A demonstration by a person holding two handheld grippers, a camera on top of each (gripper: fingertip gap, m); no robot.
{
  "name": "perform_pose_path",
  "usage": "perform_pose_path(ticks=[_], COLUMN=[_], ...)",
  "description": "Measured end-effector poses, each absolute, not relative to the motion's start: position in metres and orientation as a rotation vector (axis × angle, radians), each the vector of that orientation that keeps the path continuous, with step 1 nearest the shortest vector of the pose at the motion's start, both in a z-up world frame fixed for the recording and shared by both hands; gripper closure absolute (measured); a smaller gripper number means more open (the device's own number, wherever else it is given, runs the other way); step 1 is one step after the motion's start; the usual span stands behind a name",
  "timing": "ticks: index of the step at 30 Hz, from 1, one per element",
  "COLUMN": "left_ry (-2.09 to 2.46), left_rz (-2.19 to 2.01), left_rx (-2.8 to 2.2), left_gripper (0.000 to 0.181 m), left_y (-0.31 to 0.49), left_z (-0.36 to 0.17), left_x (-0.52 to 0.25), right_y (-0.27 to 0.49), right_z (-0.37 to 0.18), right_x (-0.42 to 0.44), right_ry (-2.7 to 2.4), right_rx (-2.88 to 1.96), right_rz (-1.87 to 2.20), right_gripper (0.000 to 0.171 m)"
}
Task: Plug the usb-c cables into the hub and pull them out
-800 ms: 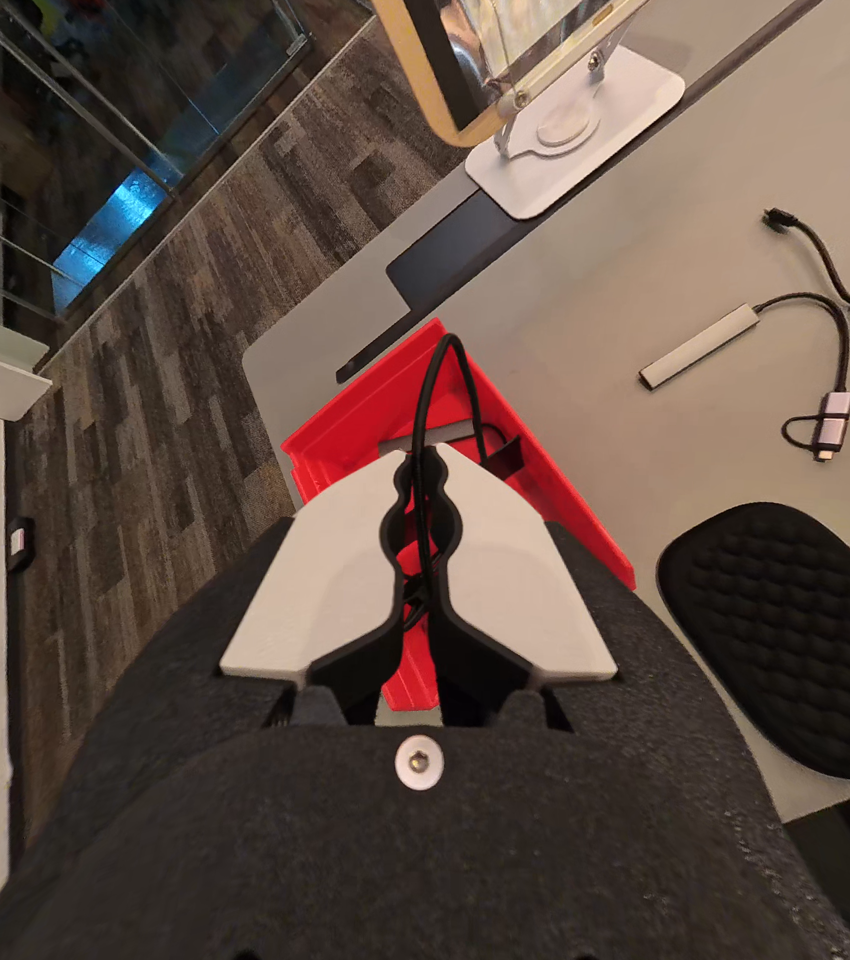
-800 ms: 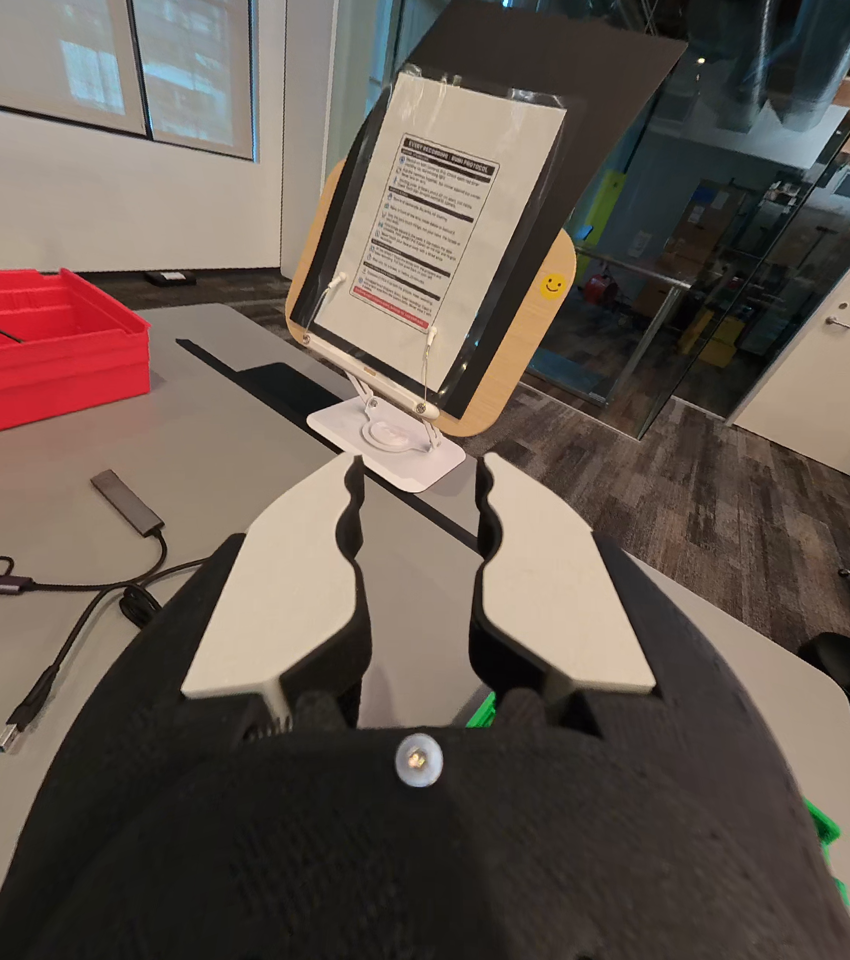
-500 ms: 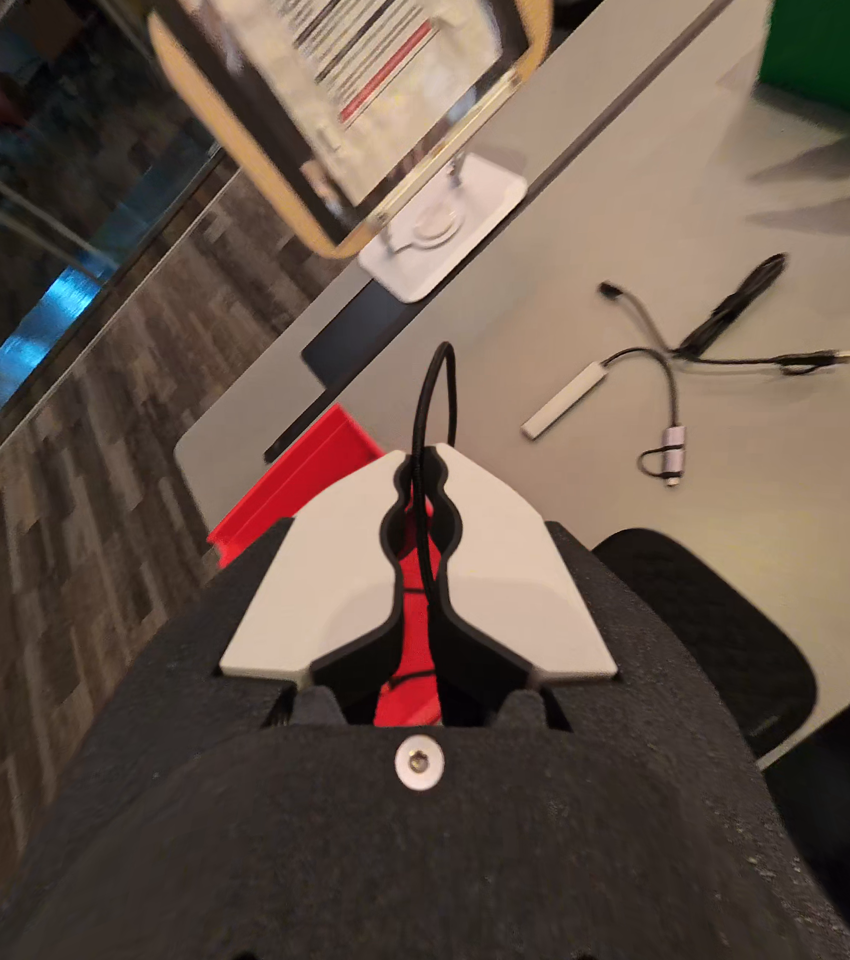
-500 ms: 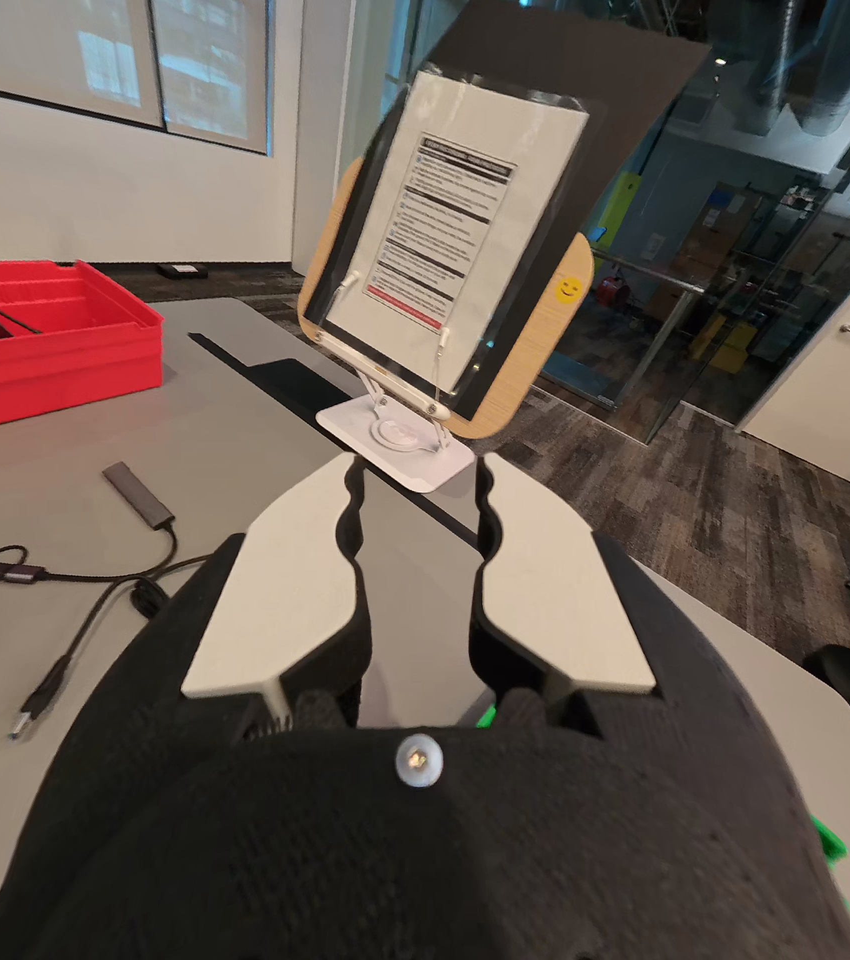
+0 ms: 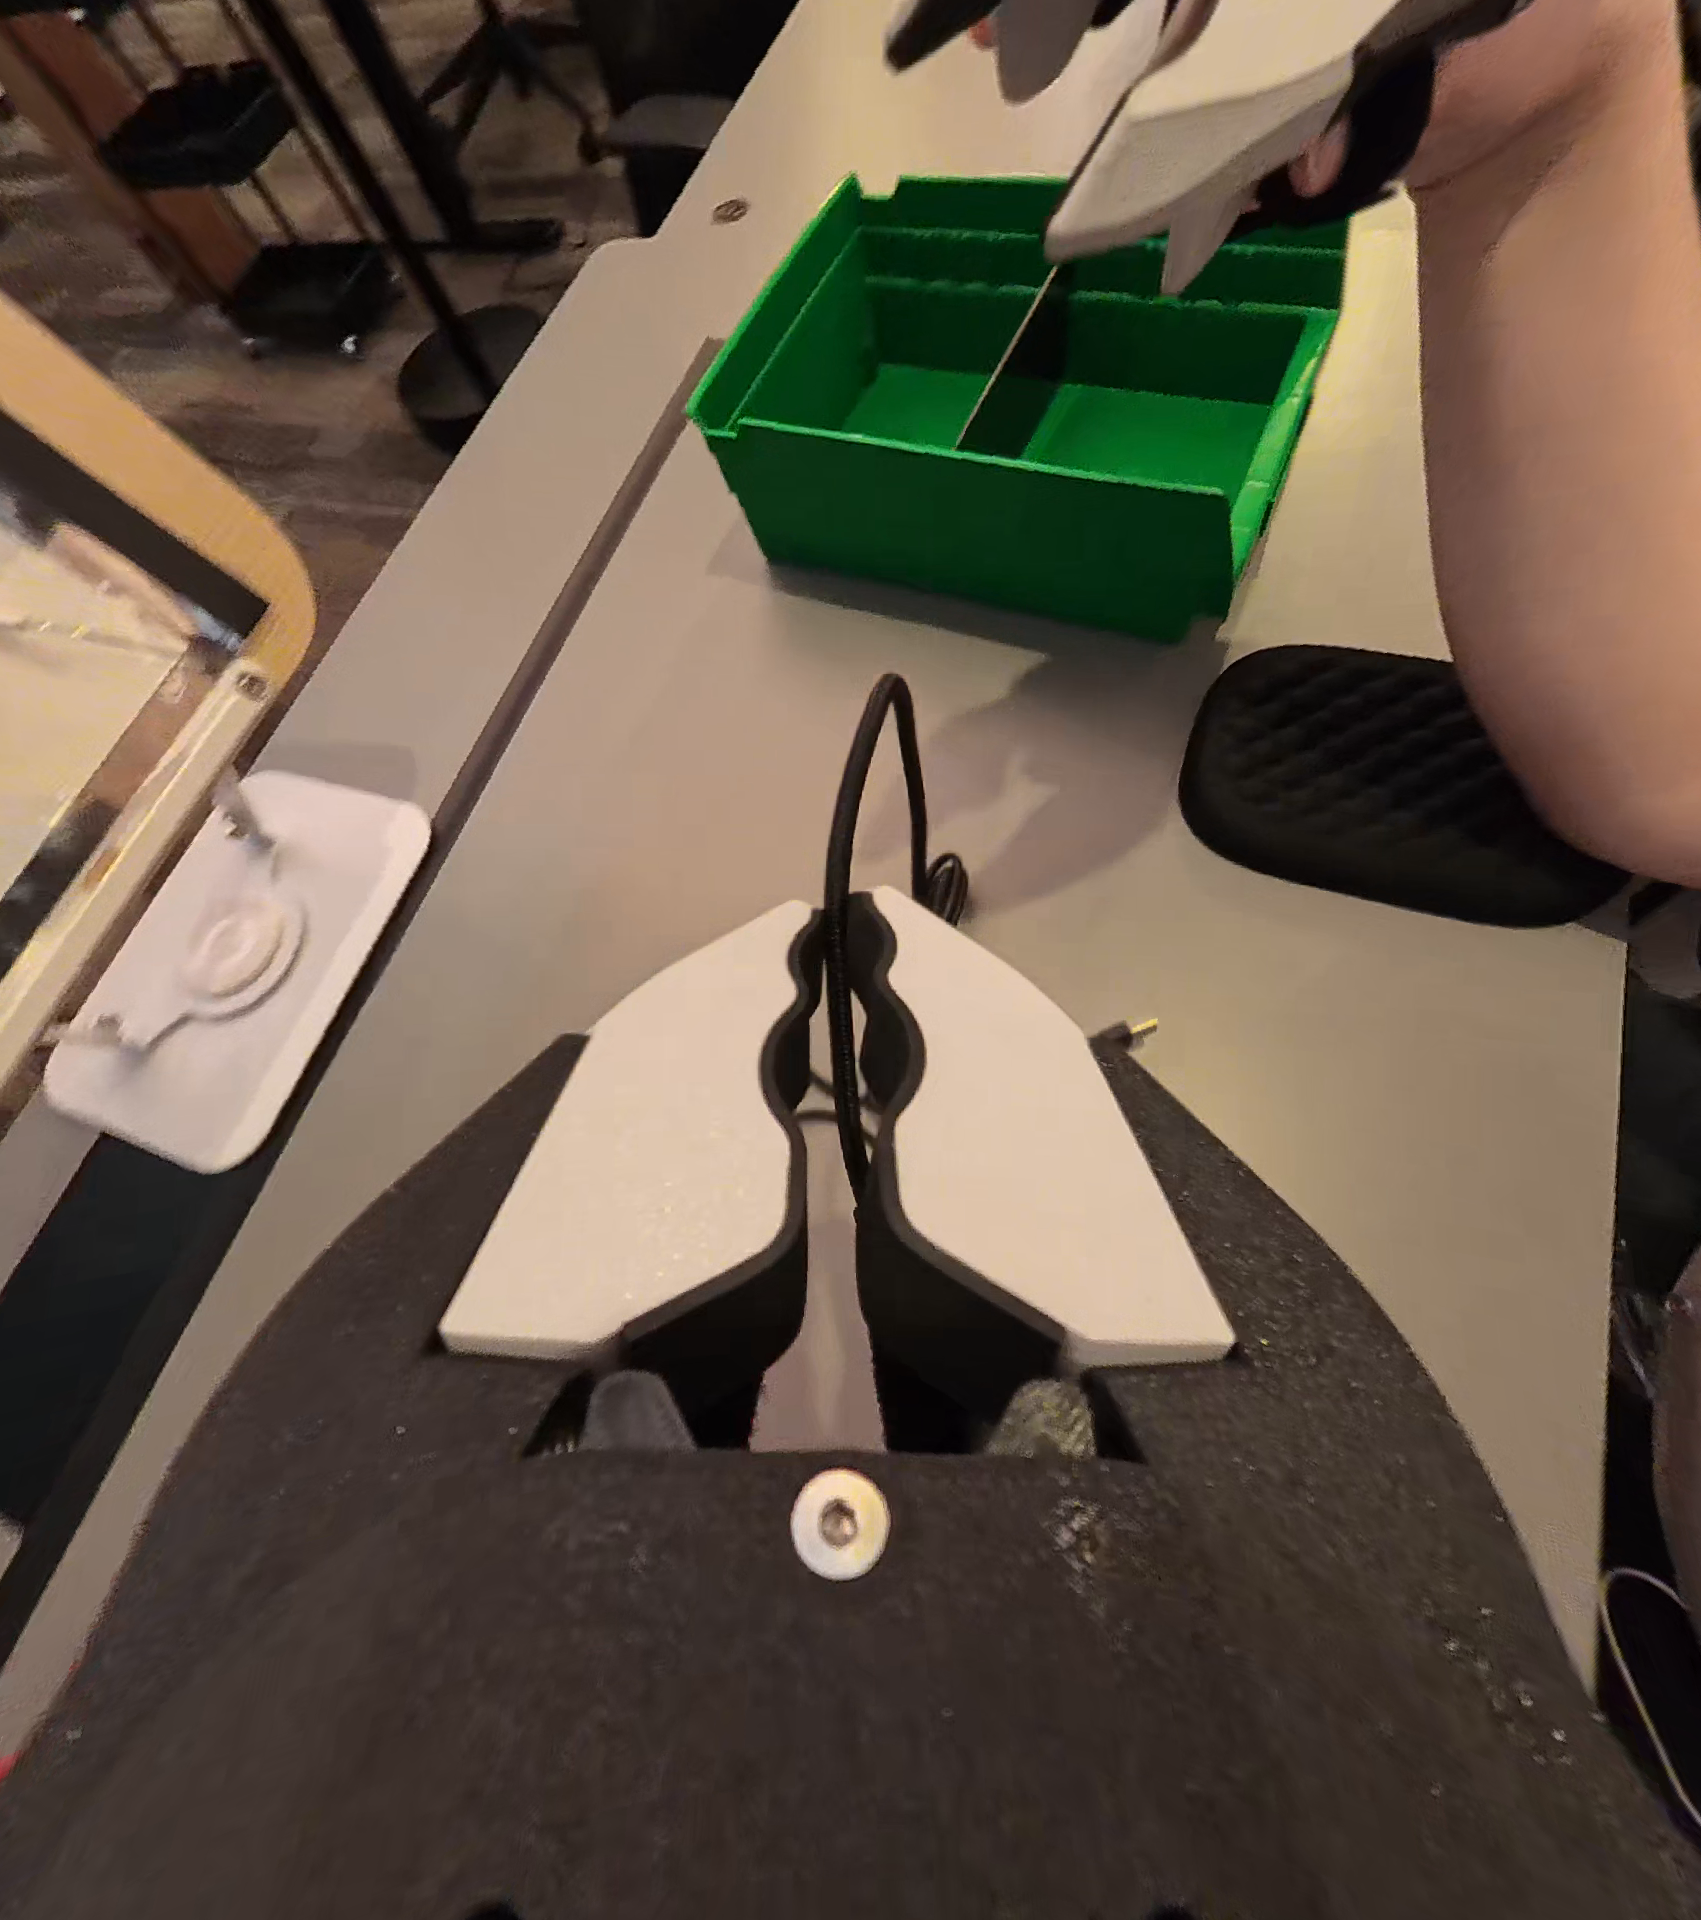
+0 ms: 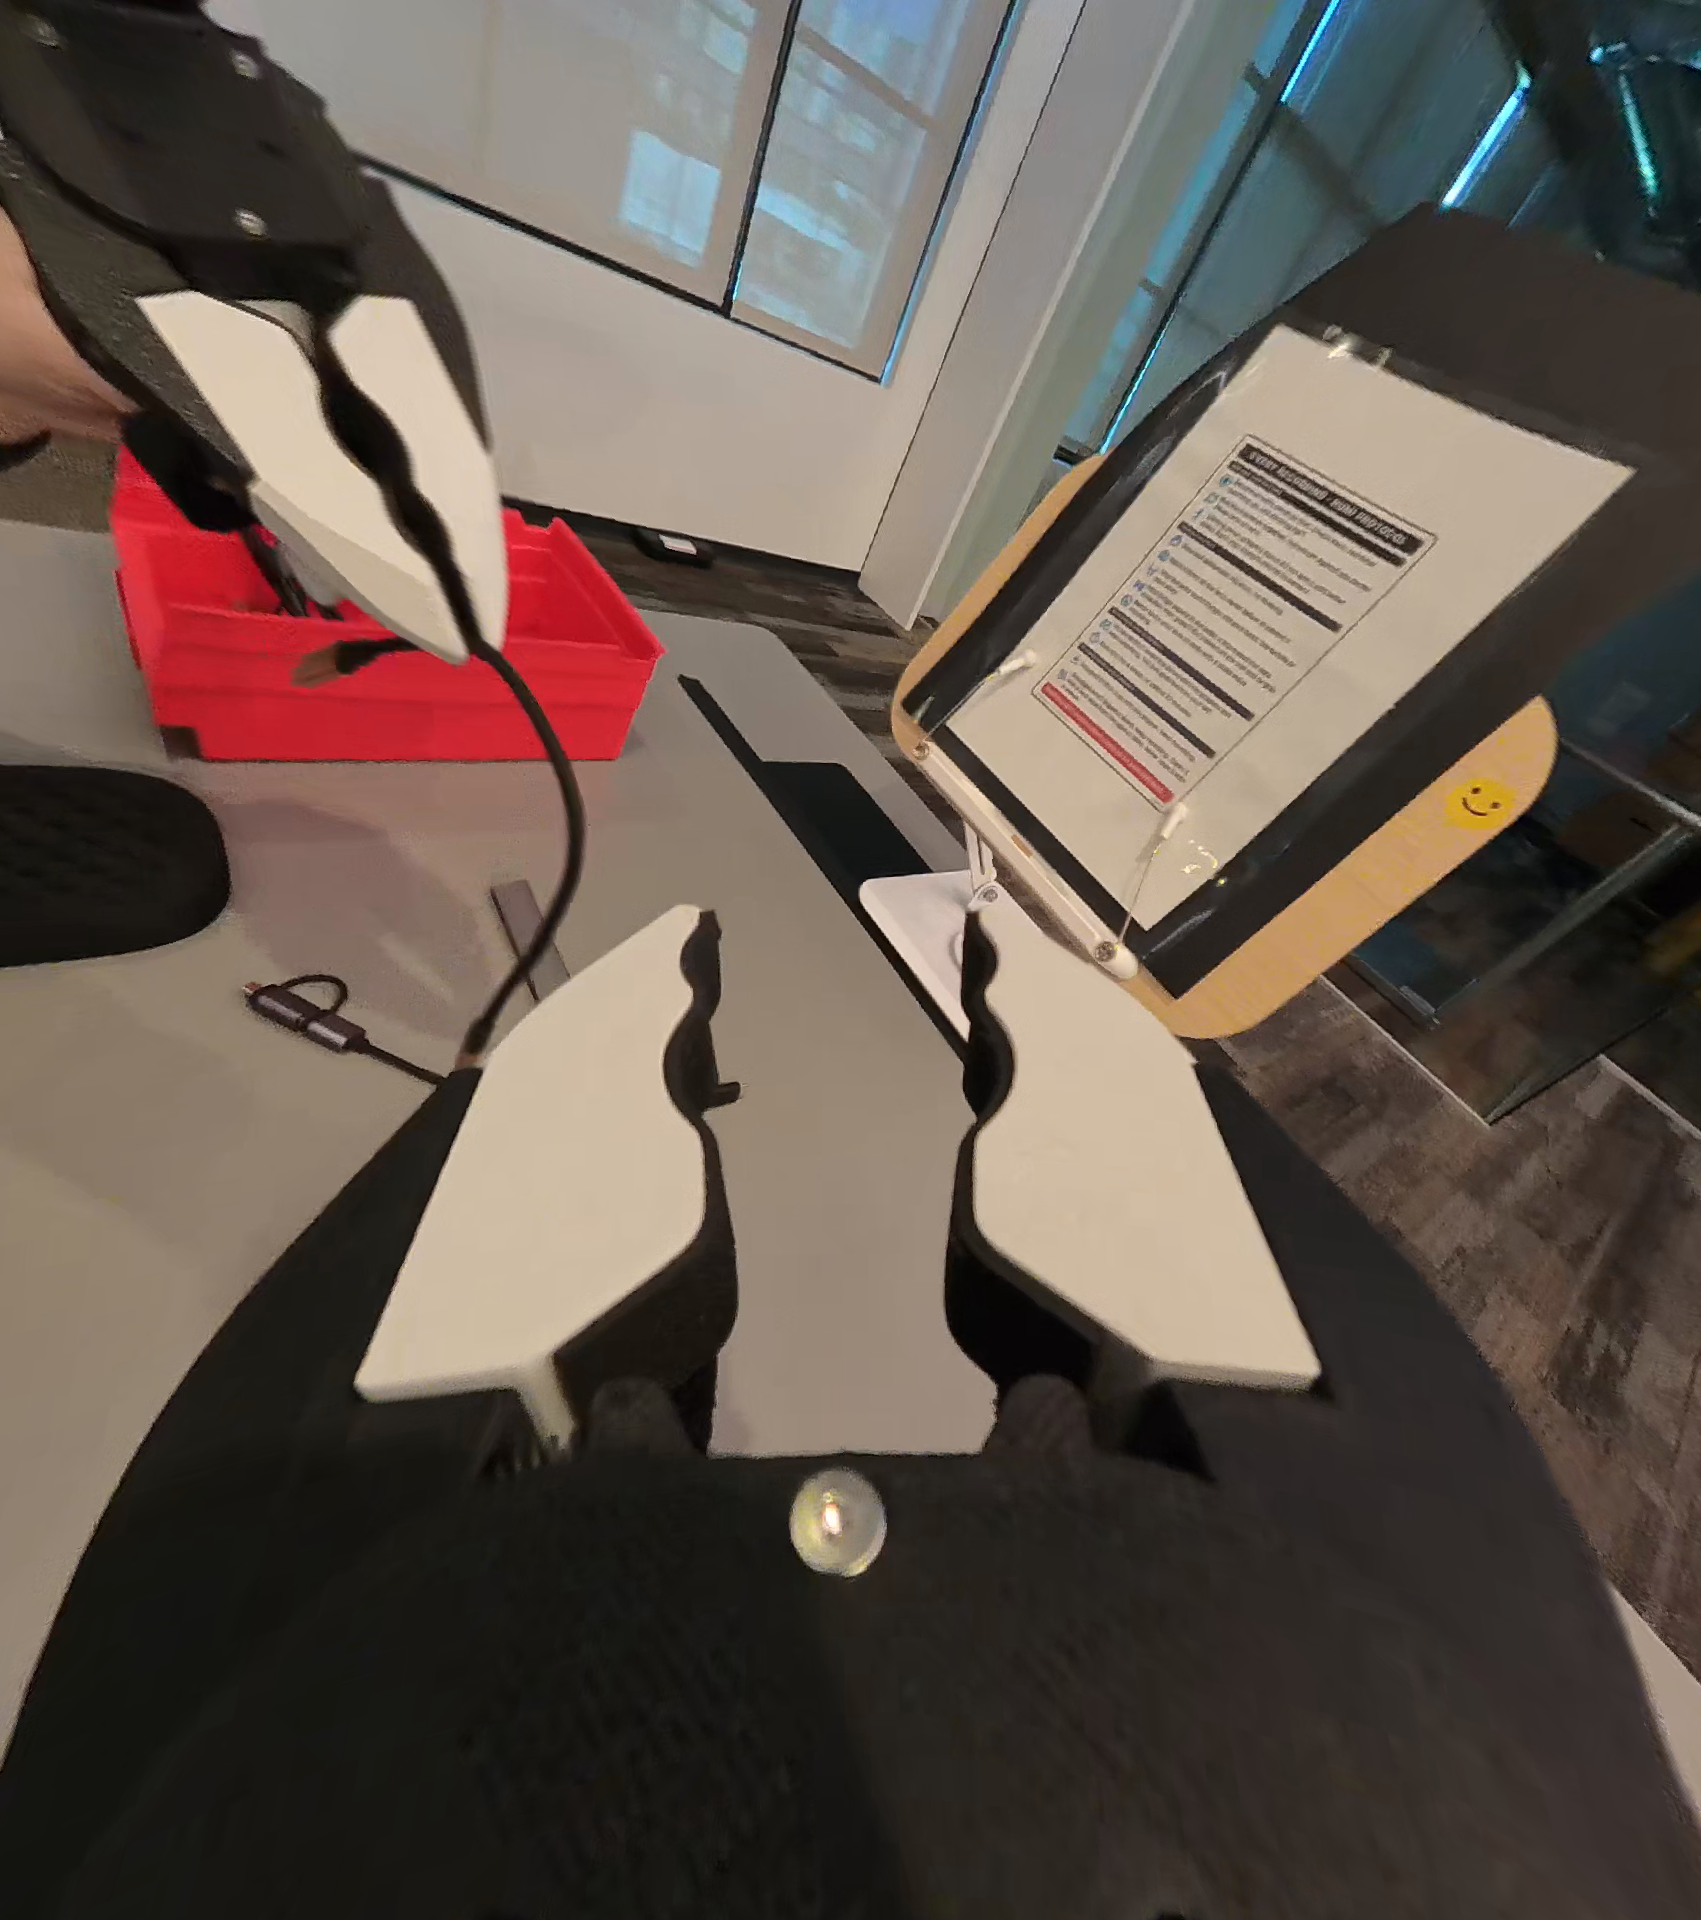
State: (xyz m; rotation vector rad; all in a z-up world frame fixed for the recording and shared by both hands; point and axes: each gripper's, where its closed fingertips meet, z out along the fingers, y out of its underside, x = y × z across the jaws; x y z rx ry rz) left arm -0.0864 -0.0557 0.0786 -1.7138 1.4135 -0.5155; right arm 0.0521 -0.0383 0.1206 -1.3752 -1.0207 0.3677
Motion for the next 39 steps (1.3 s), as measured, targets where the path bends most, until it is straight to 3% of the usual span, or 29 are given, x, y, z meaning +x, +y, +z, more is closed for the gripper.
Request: perform_pose_path(ticks=[13,39], left_ry=[1.466,1.563], left_rz=[-0.672,-0.680], left_rx=[-1.687,-2.007], left_gripper=[0.177,0.177], left_y=[-0.005,0.041], left_z=[0.054,-0.064], left_x=[-0.015,0.009], right_y=[-0.017,0.000], right_z=[0.106,0.093], right_x=[0.064,0.076], right_ry=[-0.982,-0.954], right_rx=[-1.471,-1.564], right_rz=[0.239,0.166], right_gripper=[0.125,0.125])
